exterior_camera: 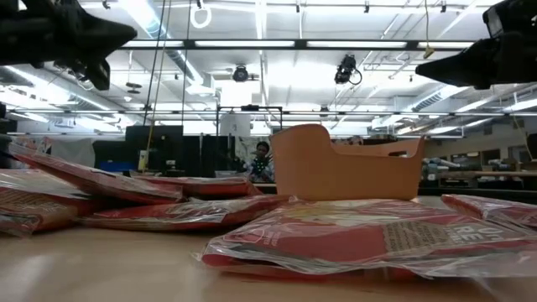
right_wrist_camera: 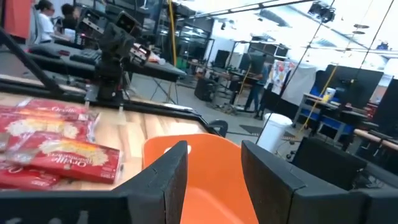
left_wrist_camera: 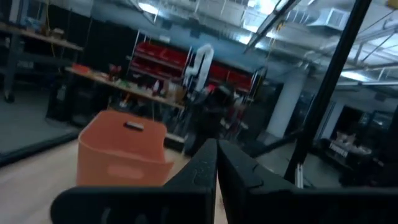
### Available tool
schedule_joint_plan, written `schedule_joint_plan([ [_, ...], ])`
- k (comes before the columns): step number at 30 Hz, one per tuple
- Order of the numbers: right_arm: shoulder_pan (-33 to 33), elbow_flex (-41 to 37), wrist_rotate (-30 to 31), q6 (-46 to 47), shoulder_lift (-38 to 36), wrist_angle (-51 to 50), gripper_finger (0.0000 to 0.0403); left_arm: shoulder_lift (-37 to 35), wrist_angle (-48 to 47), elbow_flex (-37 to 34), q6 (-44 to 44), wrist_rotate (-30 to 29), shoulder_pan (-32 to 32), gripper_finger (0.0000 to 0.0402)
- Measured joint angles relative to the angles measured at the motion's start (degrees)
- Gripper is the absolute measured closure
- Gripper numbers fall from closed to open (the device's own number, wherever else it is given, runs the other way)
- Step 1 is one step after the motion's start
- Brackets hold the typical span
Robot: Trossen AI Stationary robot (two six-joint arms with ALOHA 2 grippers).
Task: Sort popcorn bags into baskets
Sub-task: Put the popcorn pack into the orange bin
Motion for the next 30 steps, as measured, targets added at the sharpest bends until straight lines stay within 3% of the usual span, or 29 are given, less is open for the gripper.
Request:
schedule_joint_plan([
  [4,0.0,0.0,-2.4,3.1,0.0,2.3,0.0247,0.0,2.1,0.0,0.6,0.6,0.0,0.0383],
  [6,0.0,0.0,-7.4,10.9,0.0,5.0,0.0247,0.0,2.7,0.0,2.4,0.6,0.0,0.0383],
  [10,-0.6,0.0,-16.7,11.8,0.0,14.0,0.0247,0.0,3.1,0.0,3.6,0.8,0.0,0.0383],
  [13,-1.0,0.0,-22.0,14.8,0.2,20.7,0.0247,0.0,5.1,0.0,5.1,4.6,0.0,0.0383],
  [16,-1.5,0.0,-22.3,16.9,0.8,25.2,0.0247,0.0,8.8,0.0,8.0,12.9,0.0,0.0383],
  [19,-2.3,0.0,-19.0,19.6,2.3,27.3,0.0247,0.0,10.8,0.0,10.7,19.5,0.0,0.0383],
  [30,-7.7,4.1,-20.7,17.3,17.1,30.3,0.0247,0.0,11.9,0.0,14.2,18.8,0.0,0.0383],
])
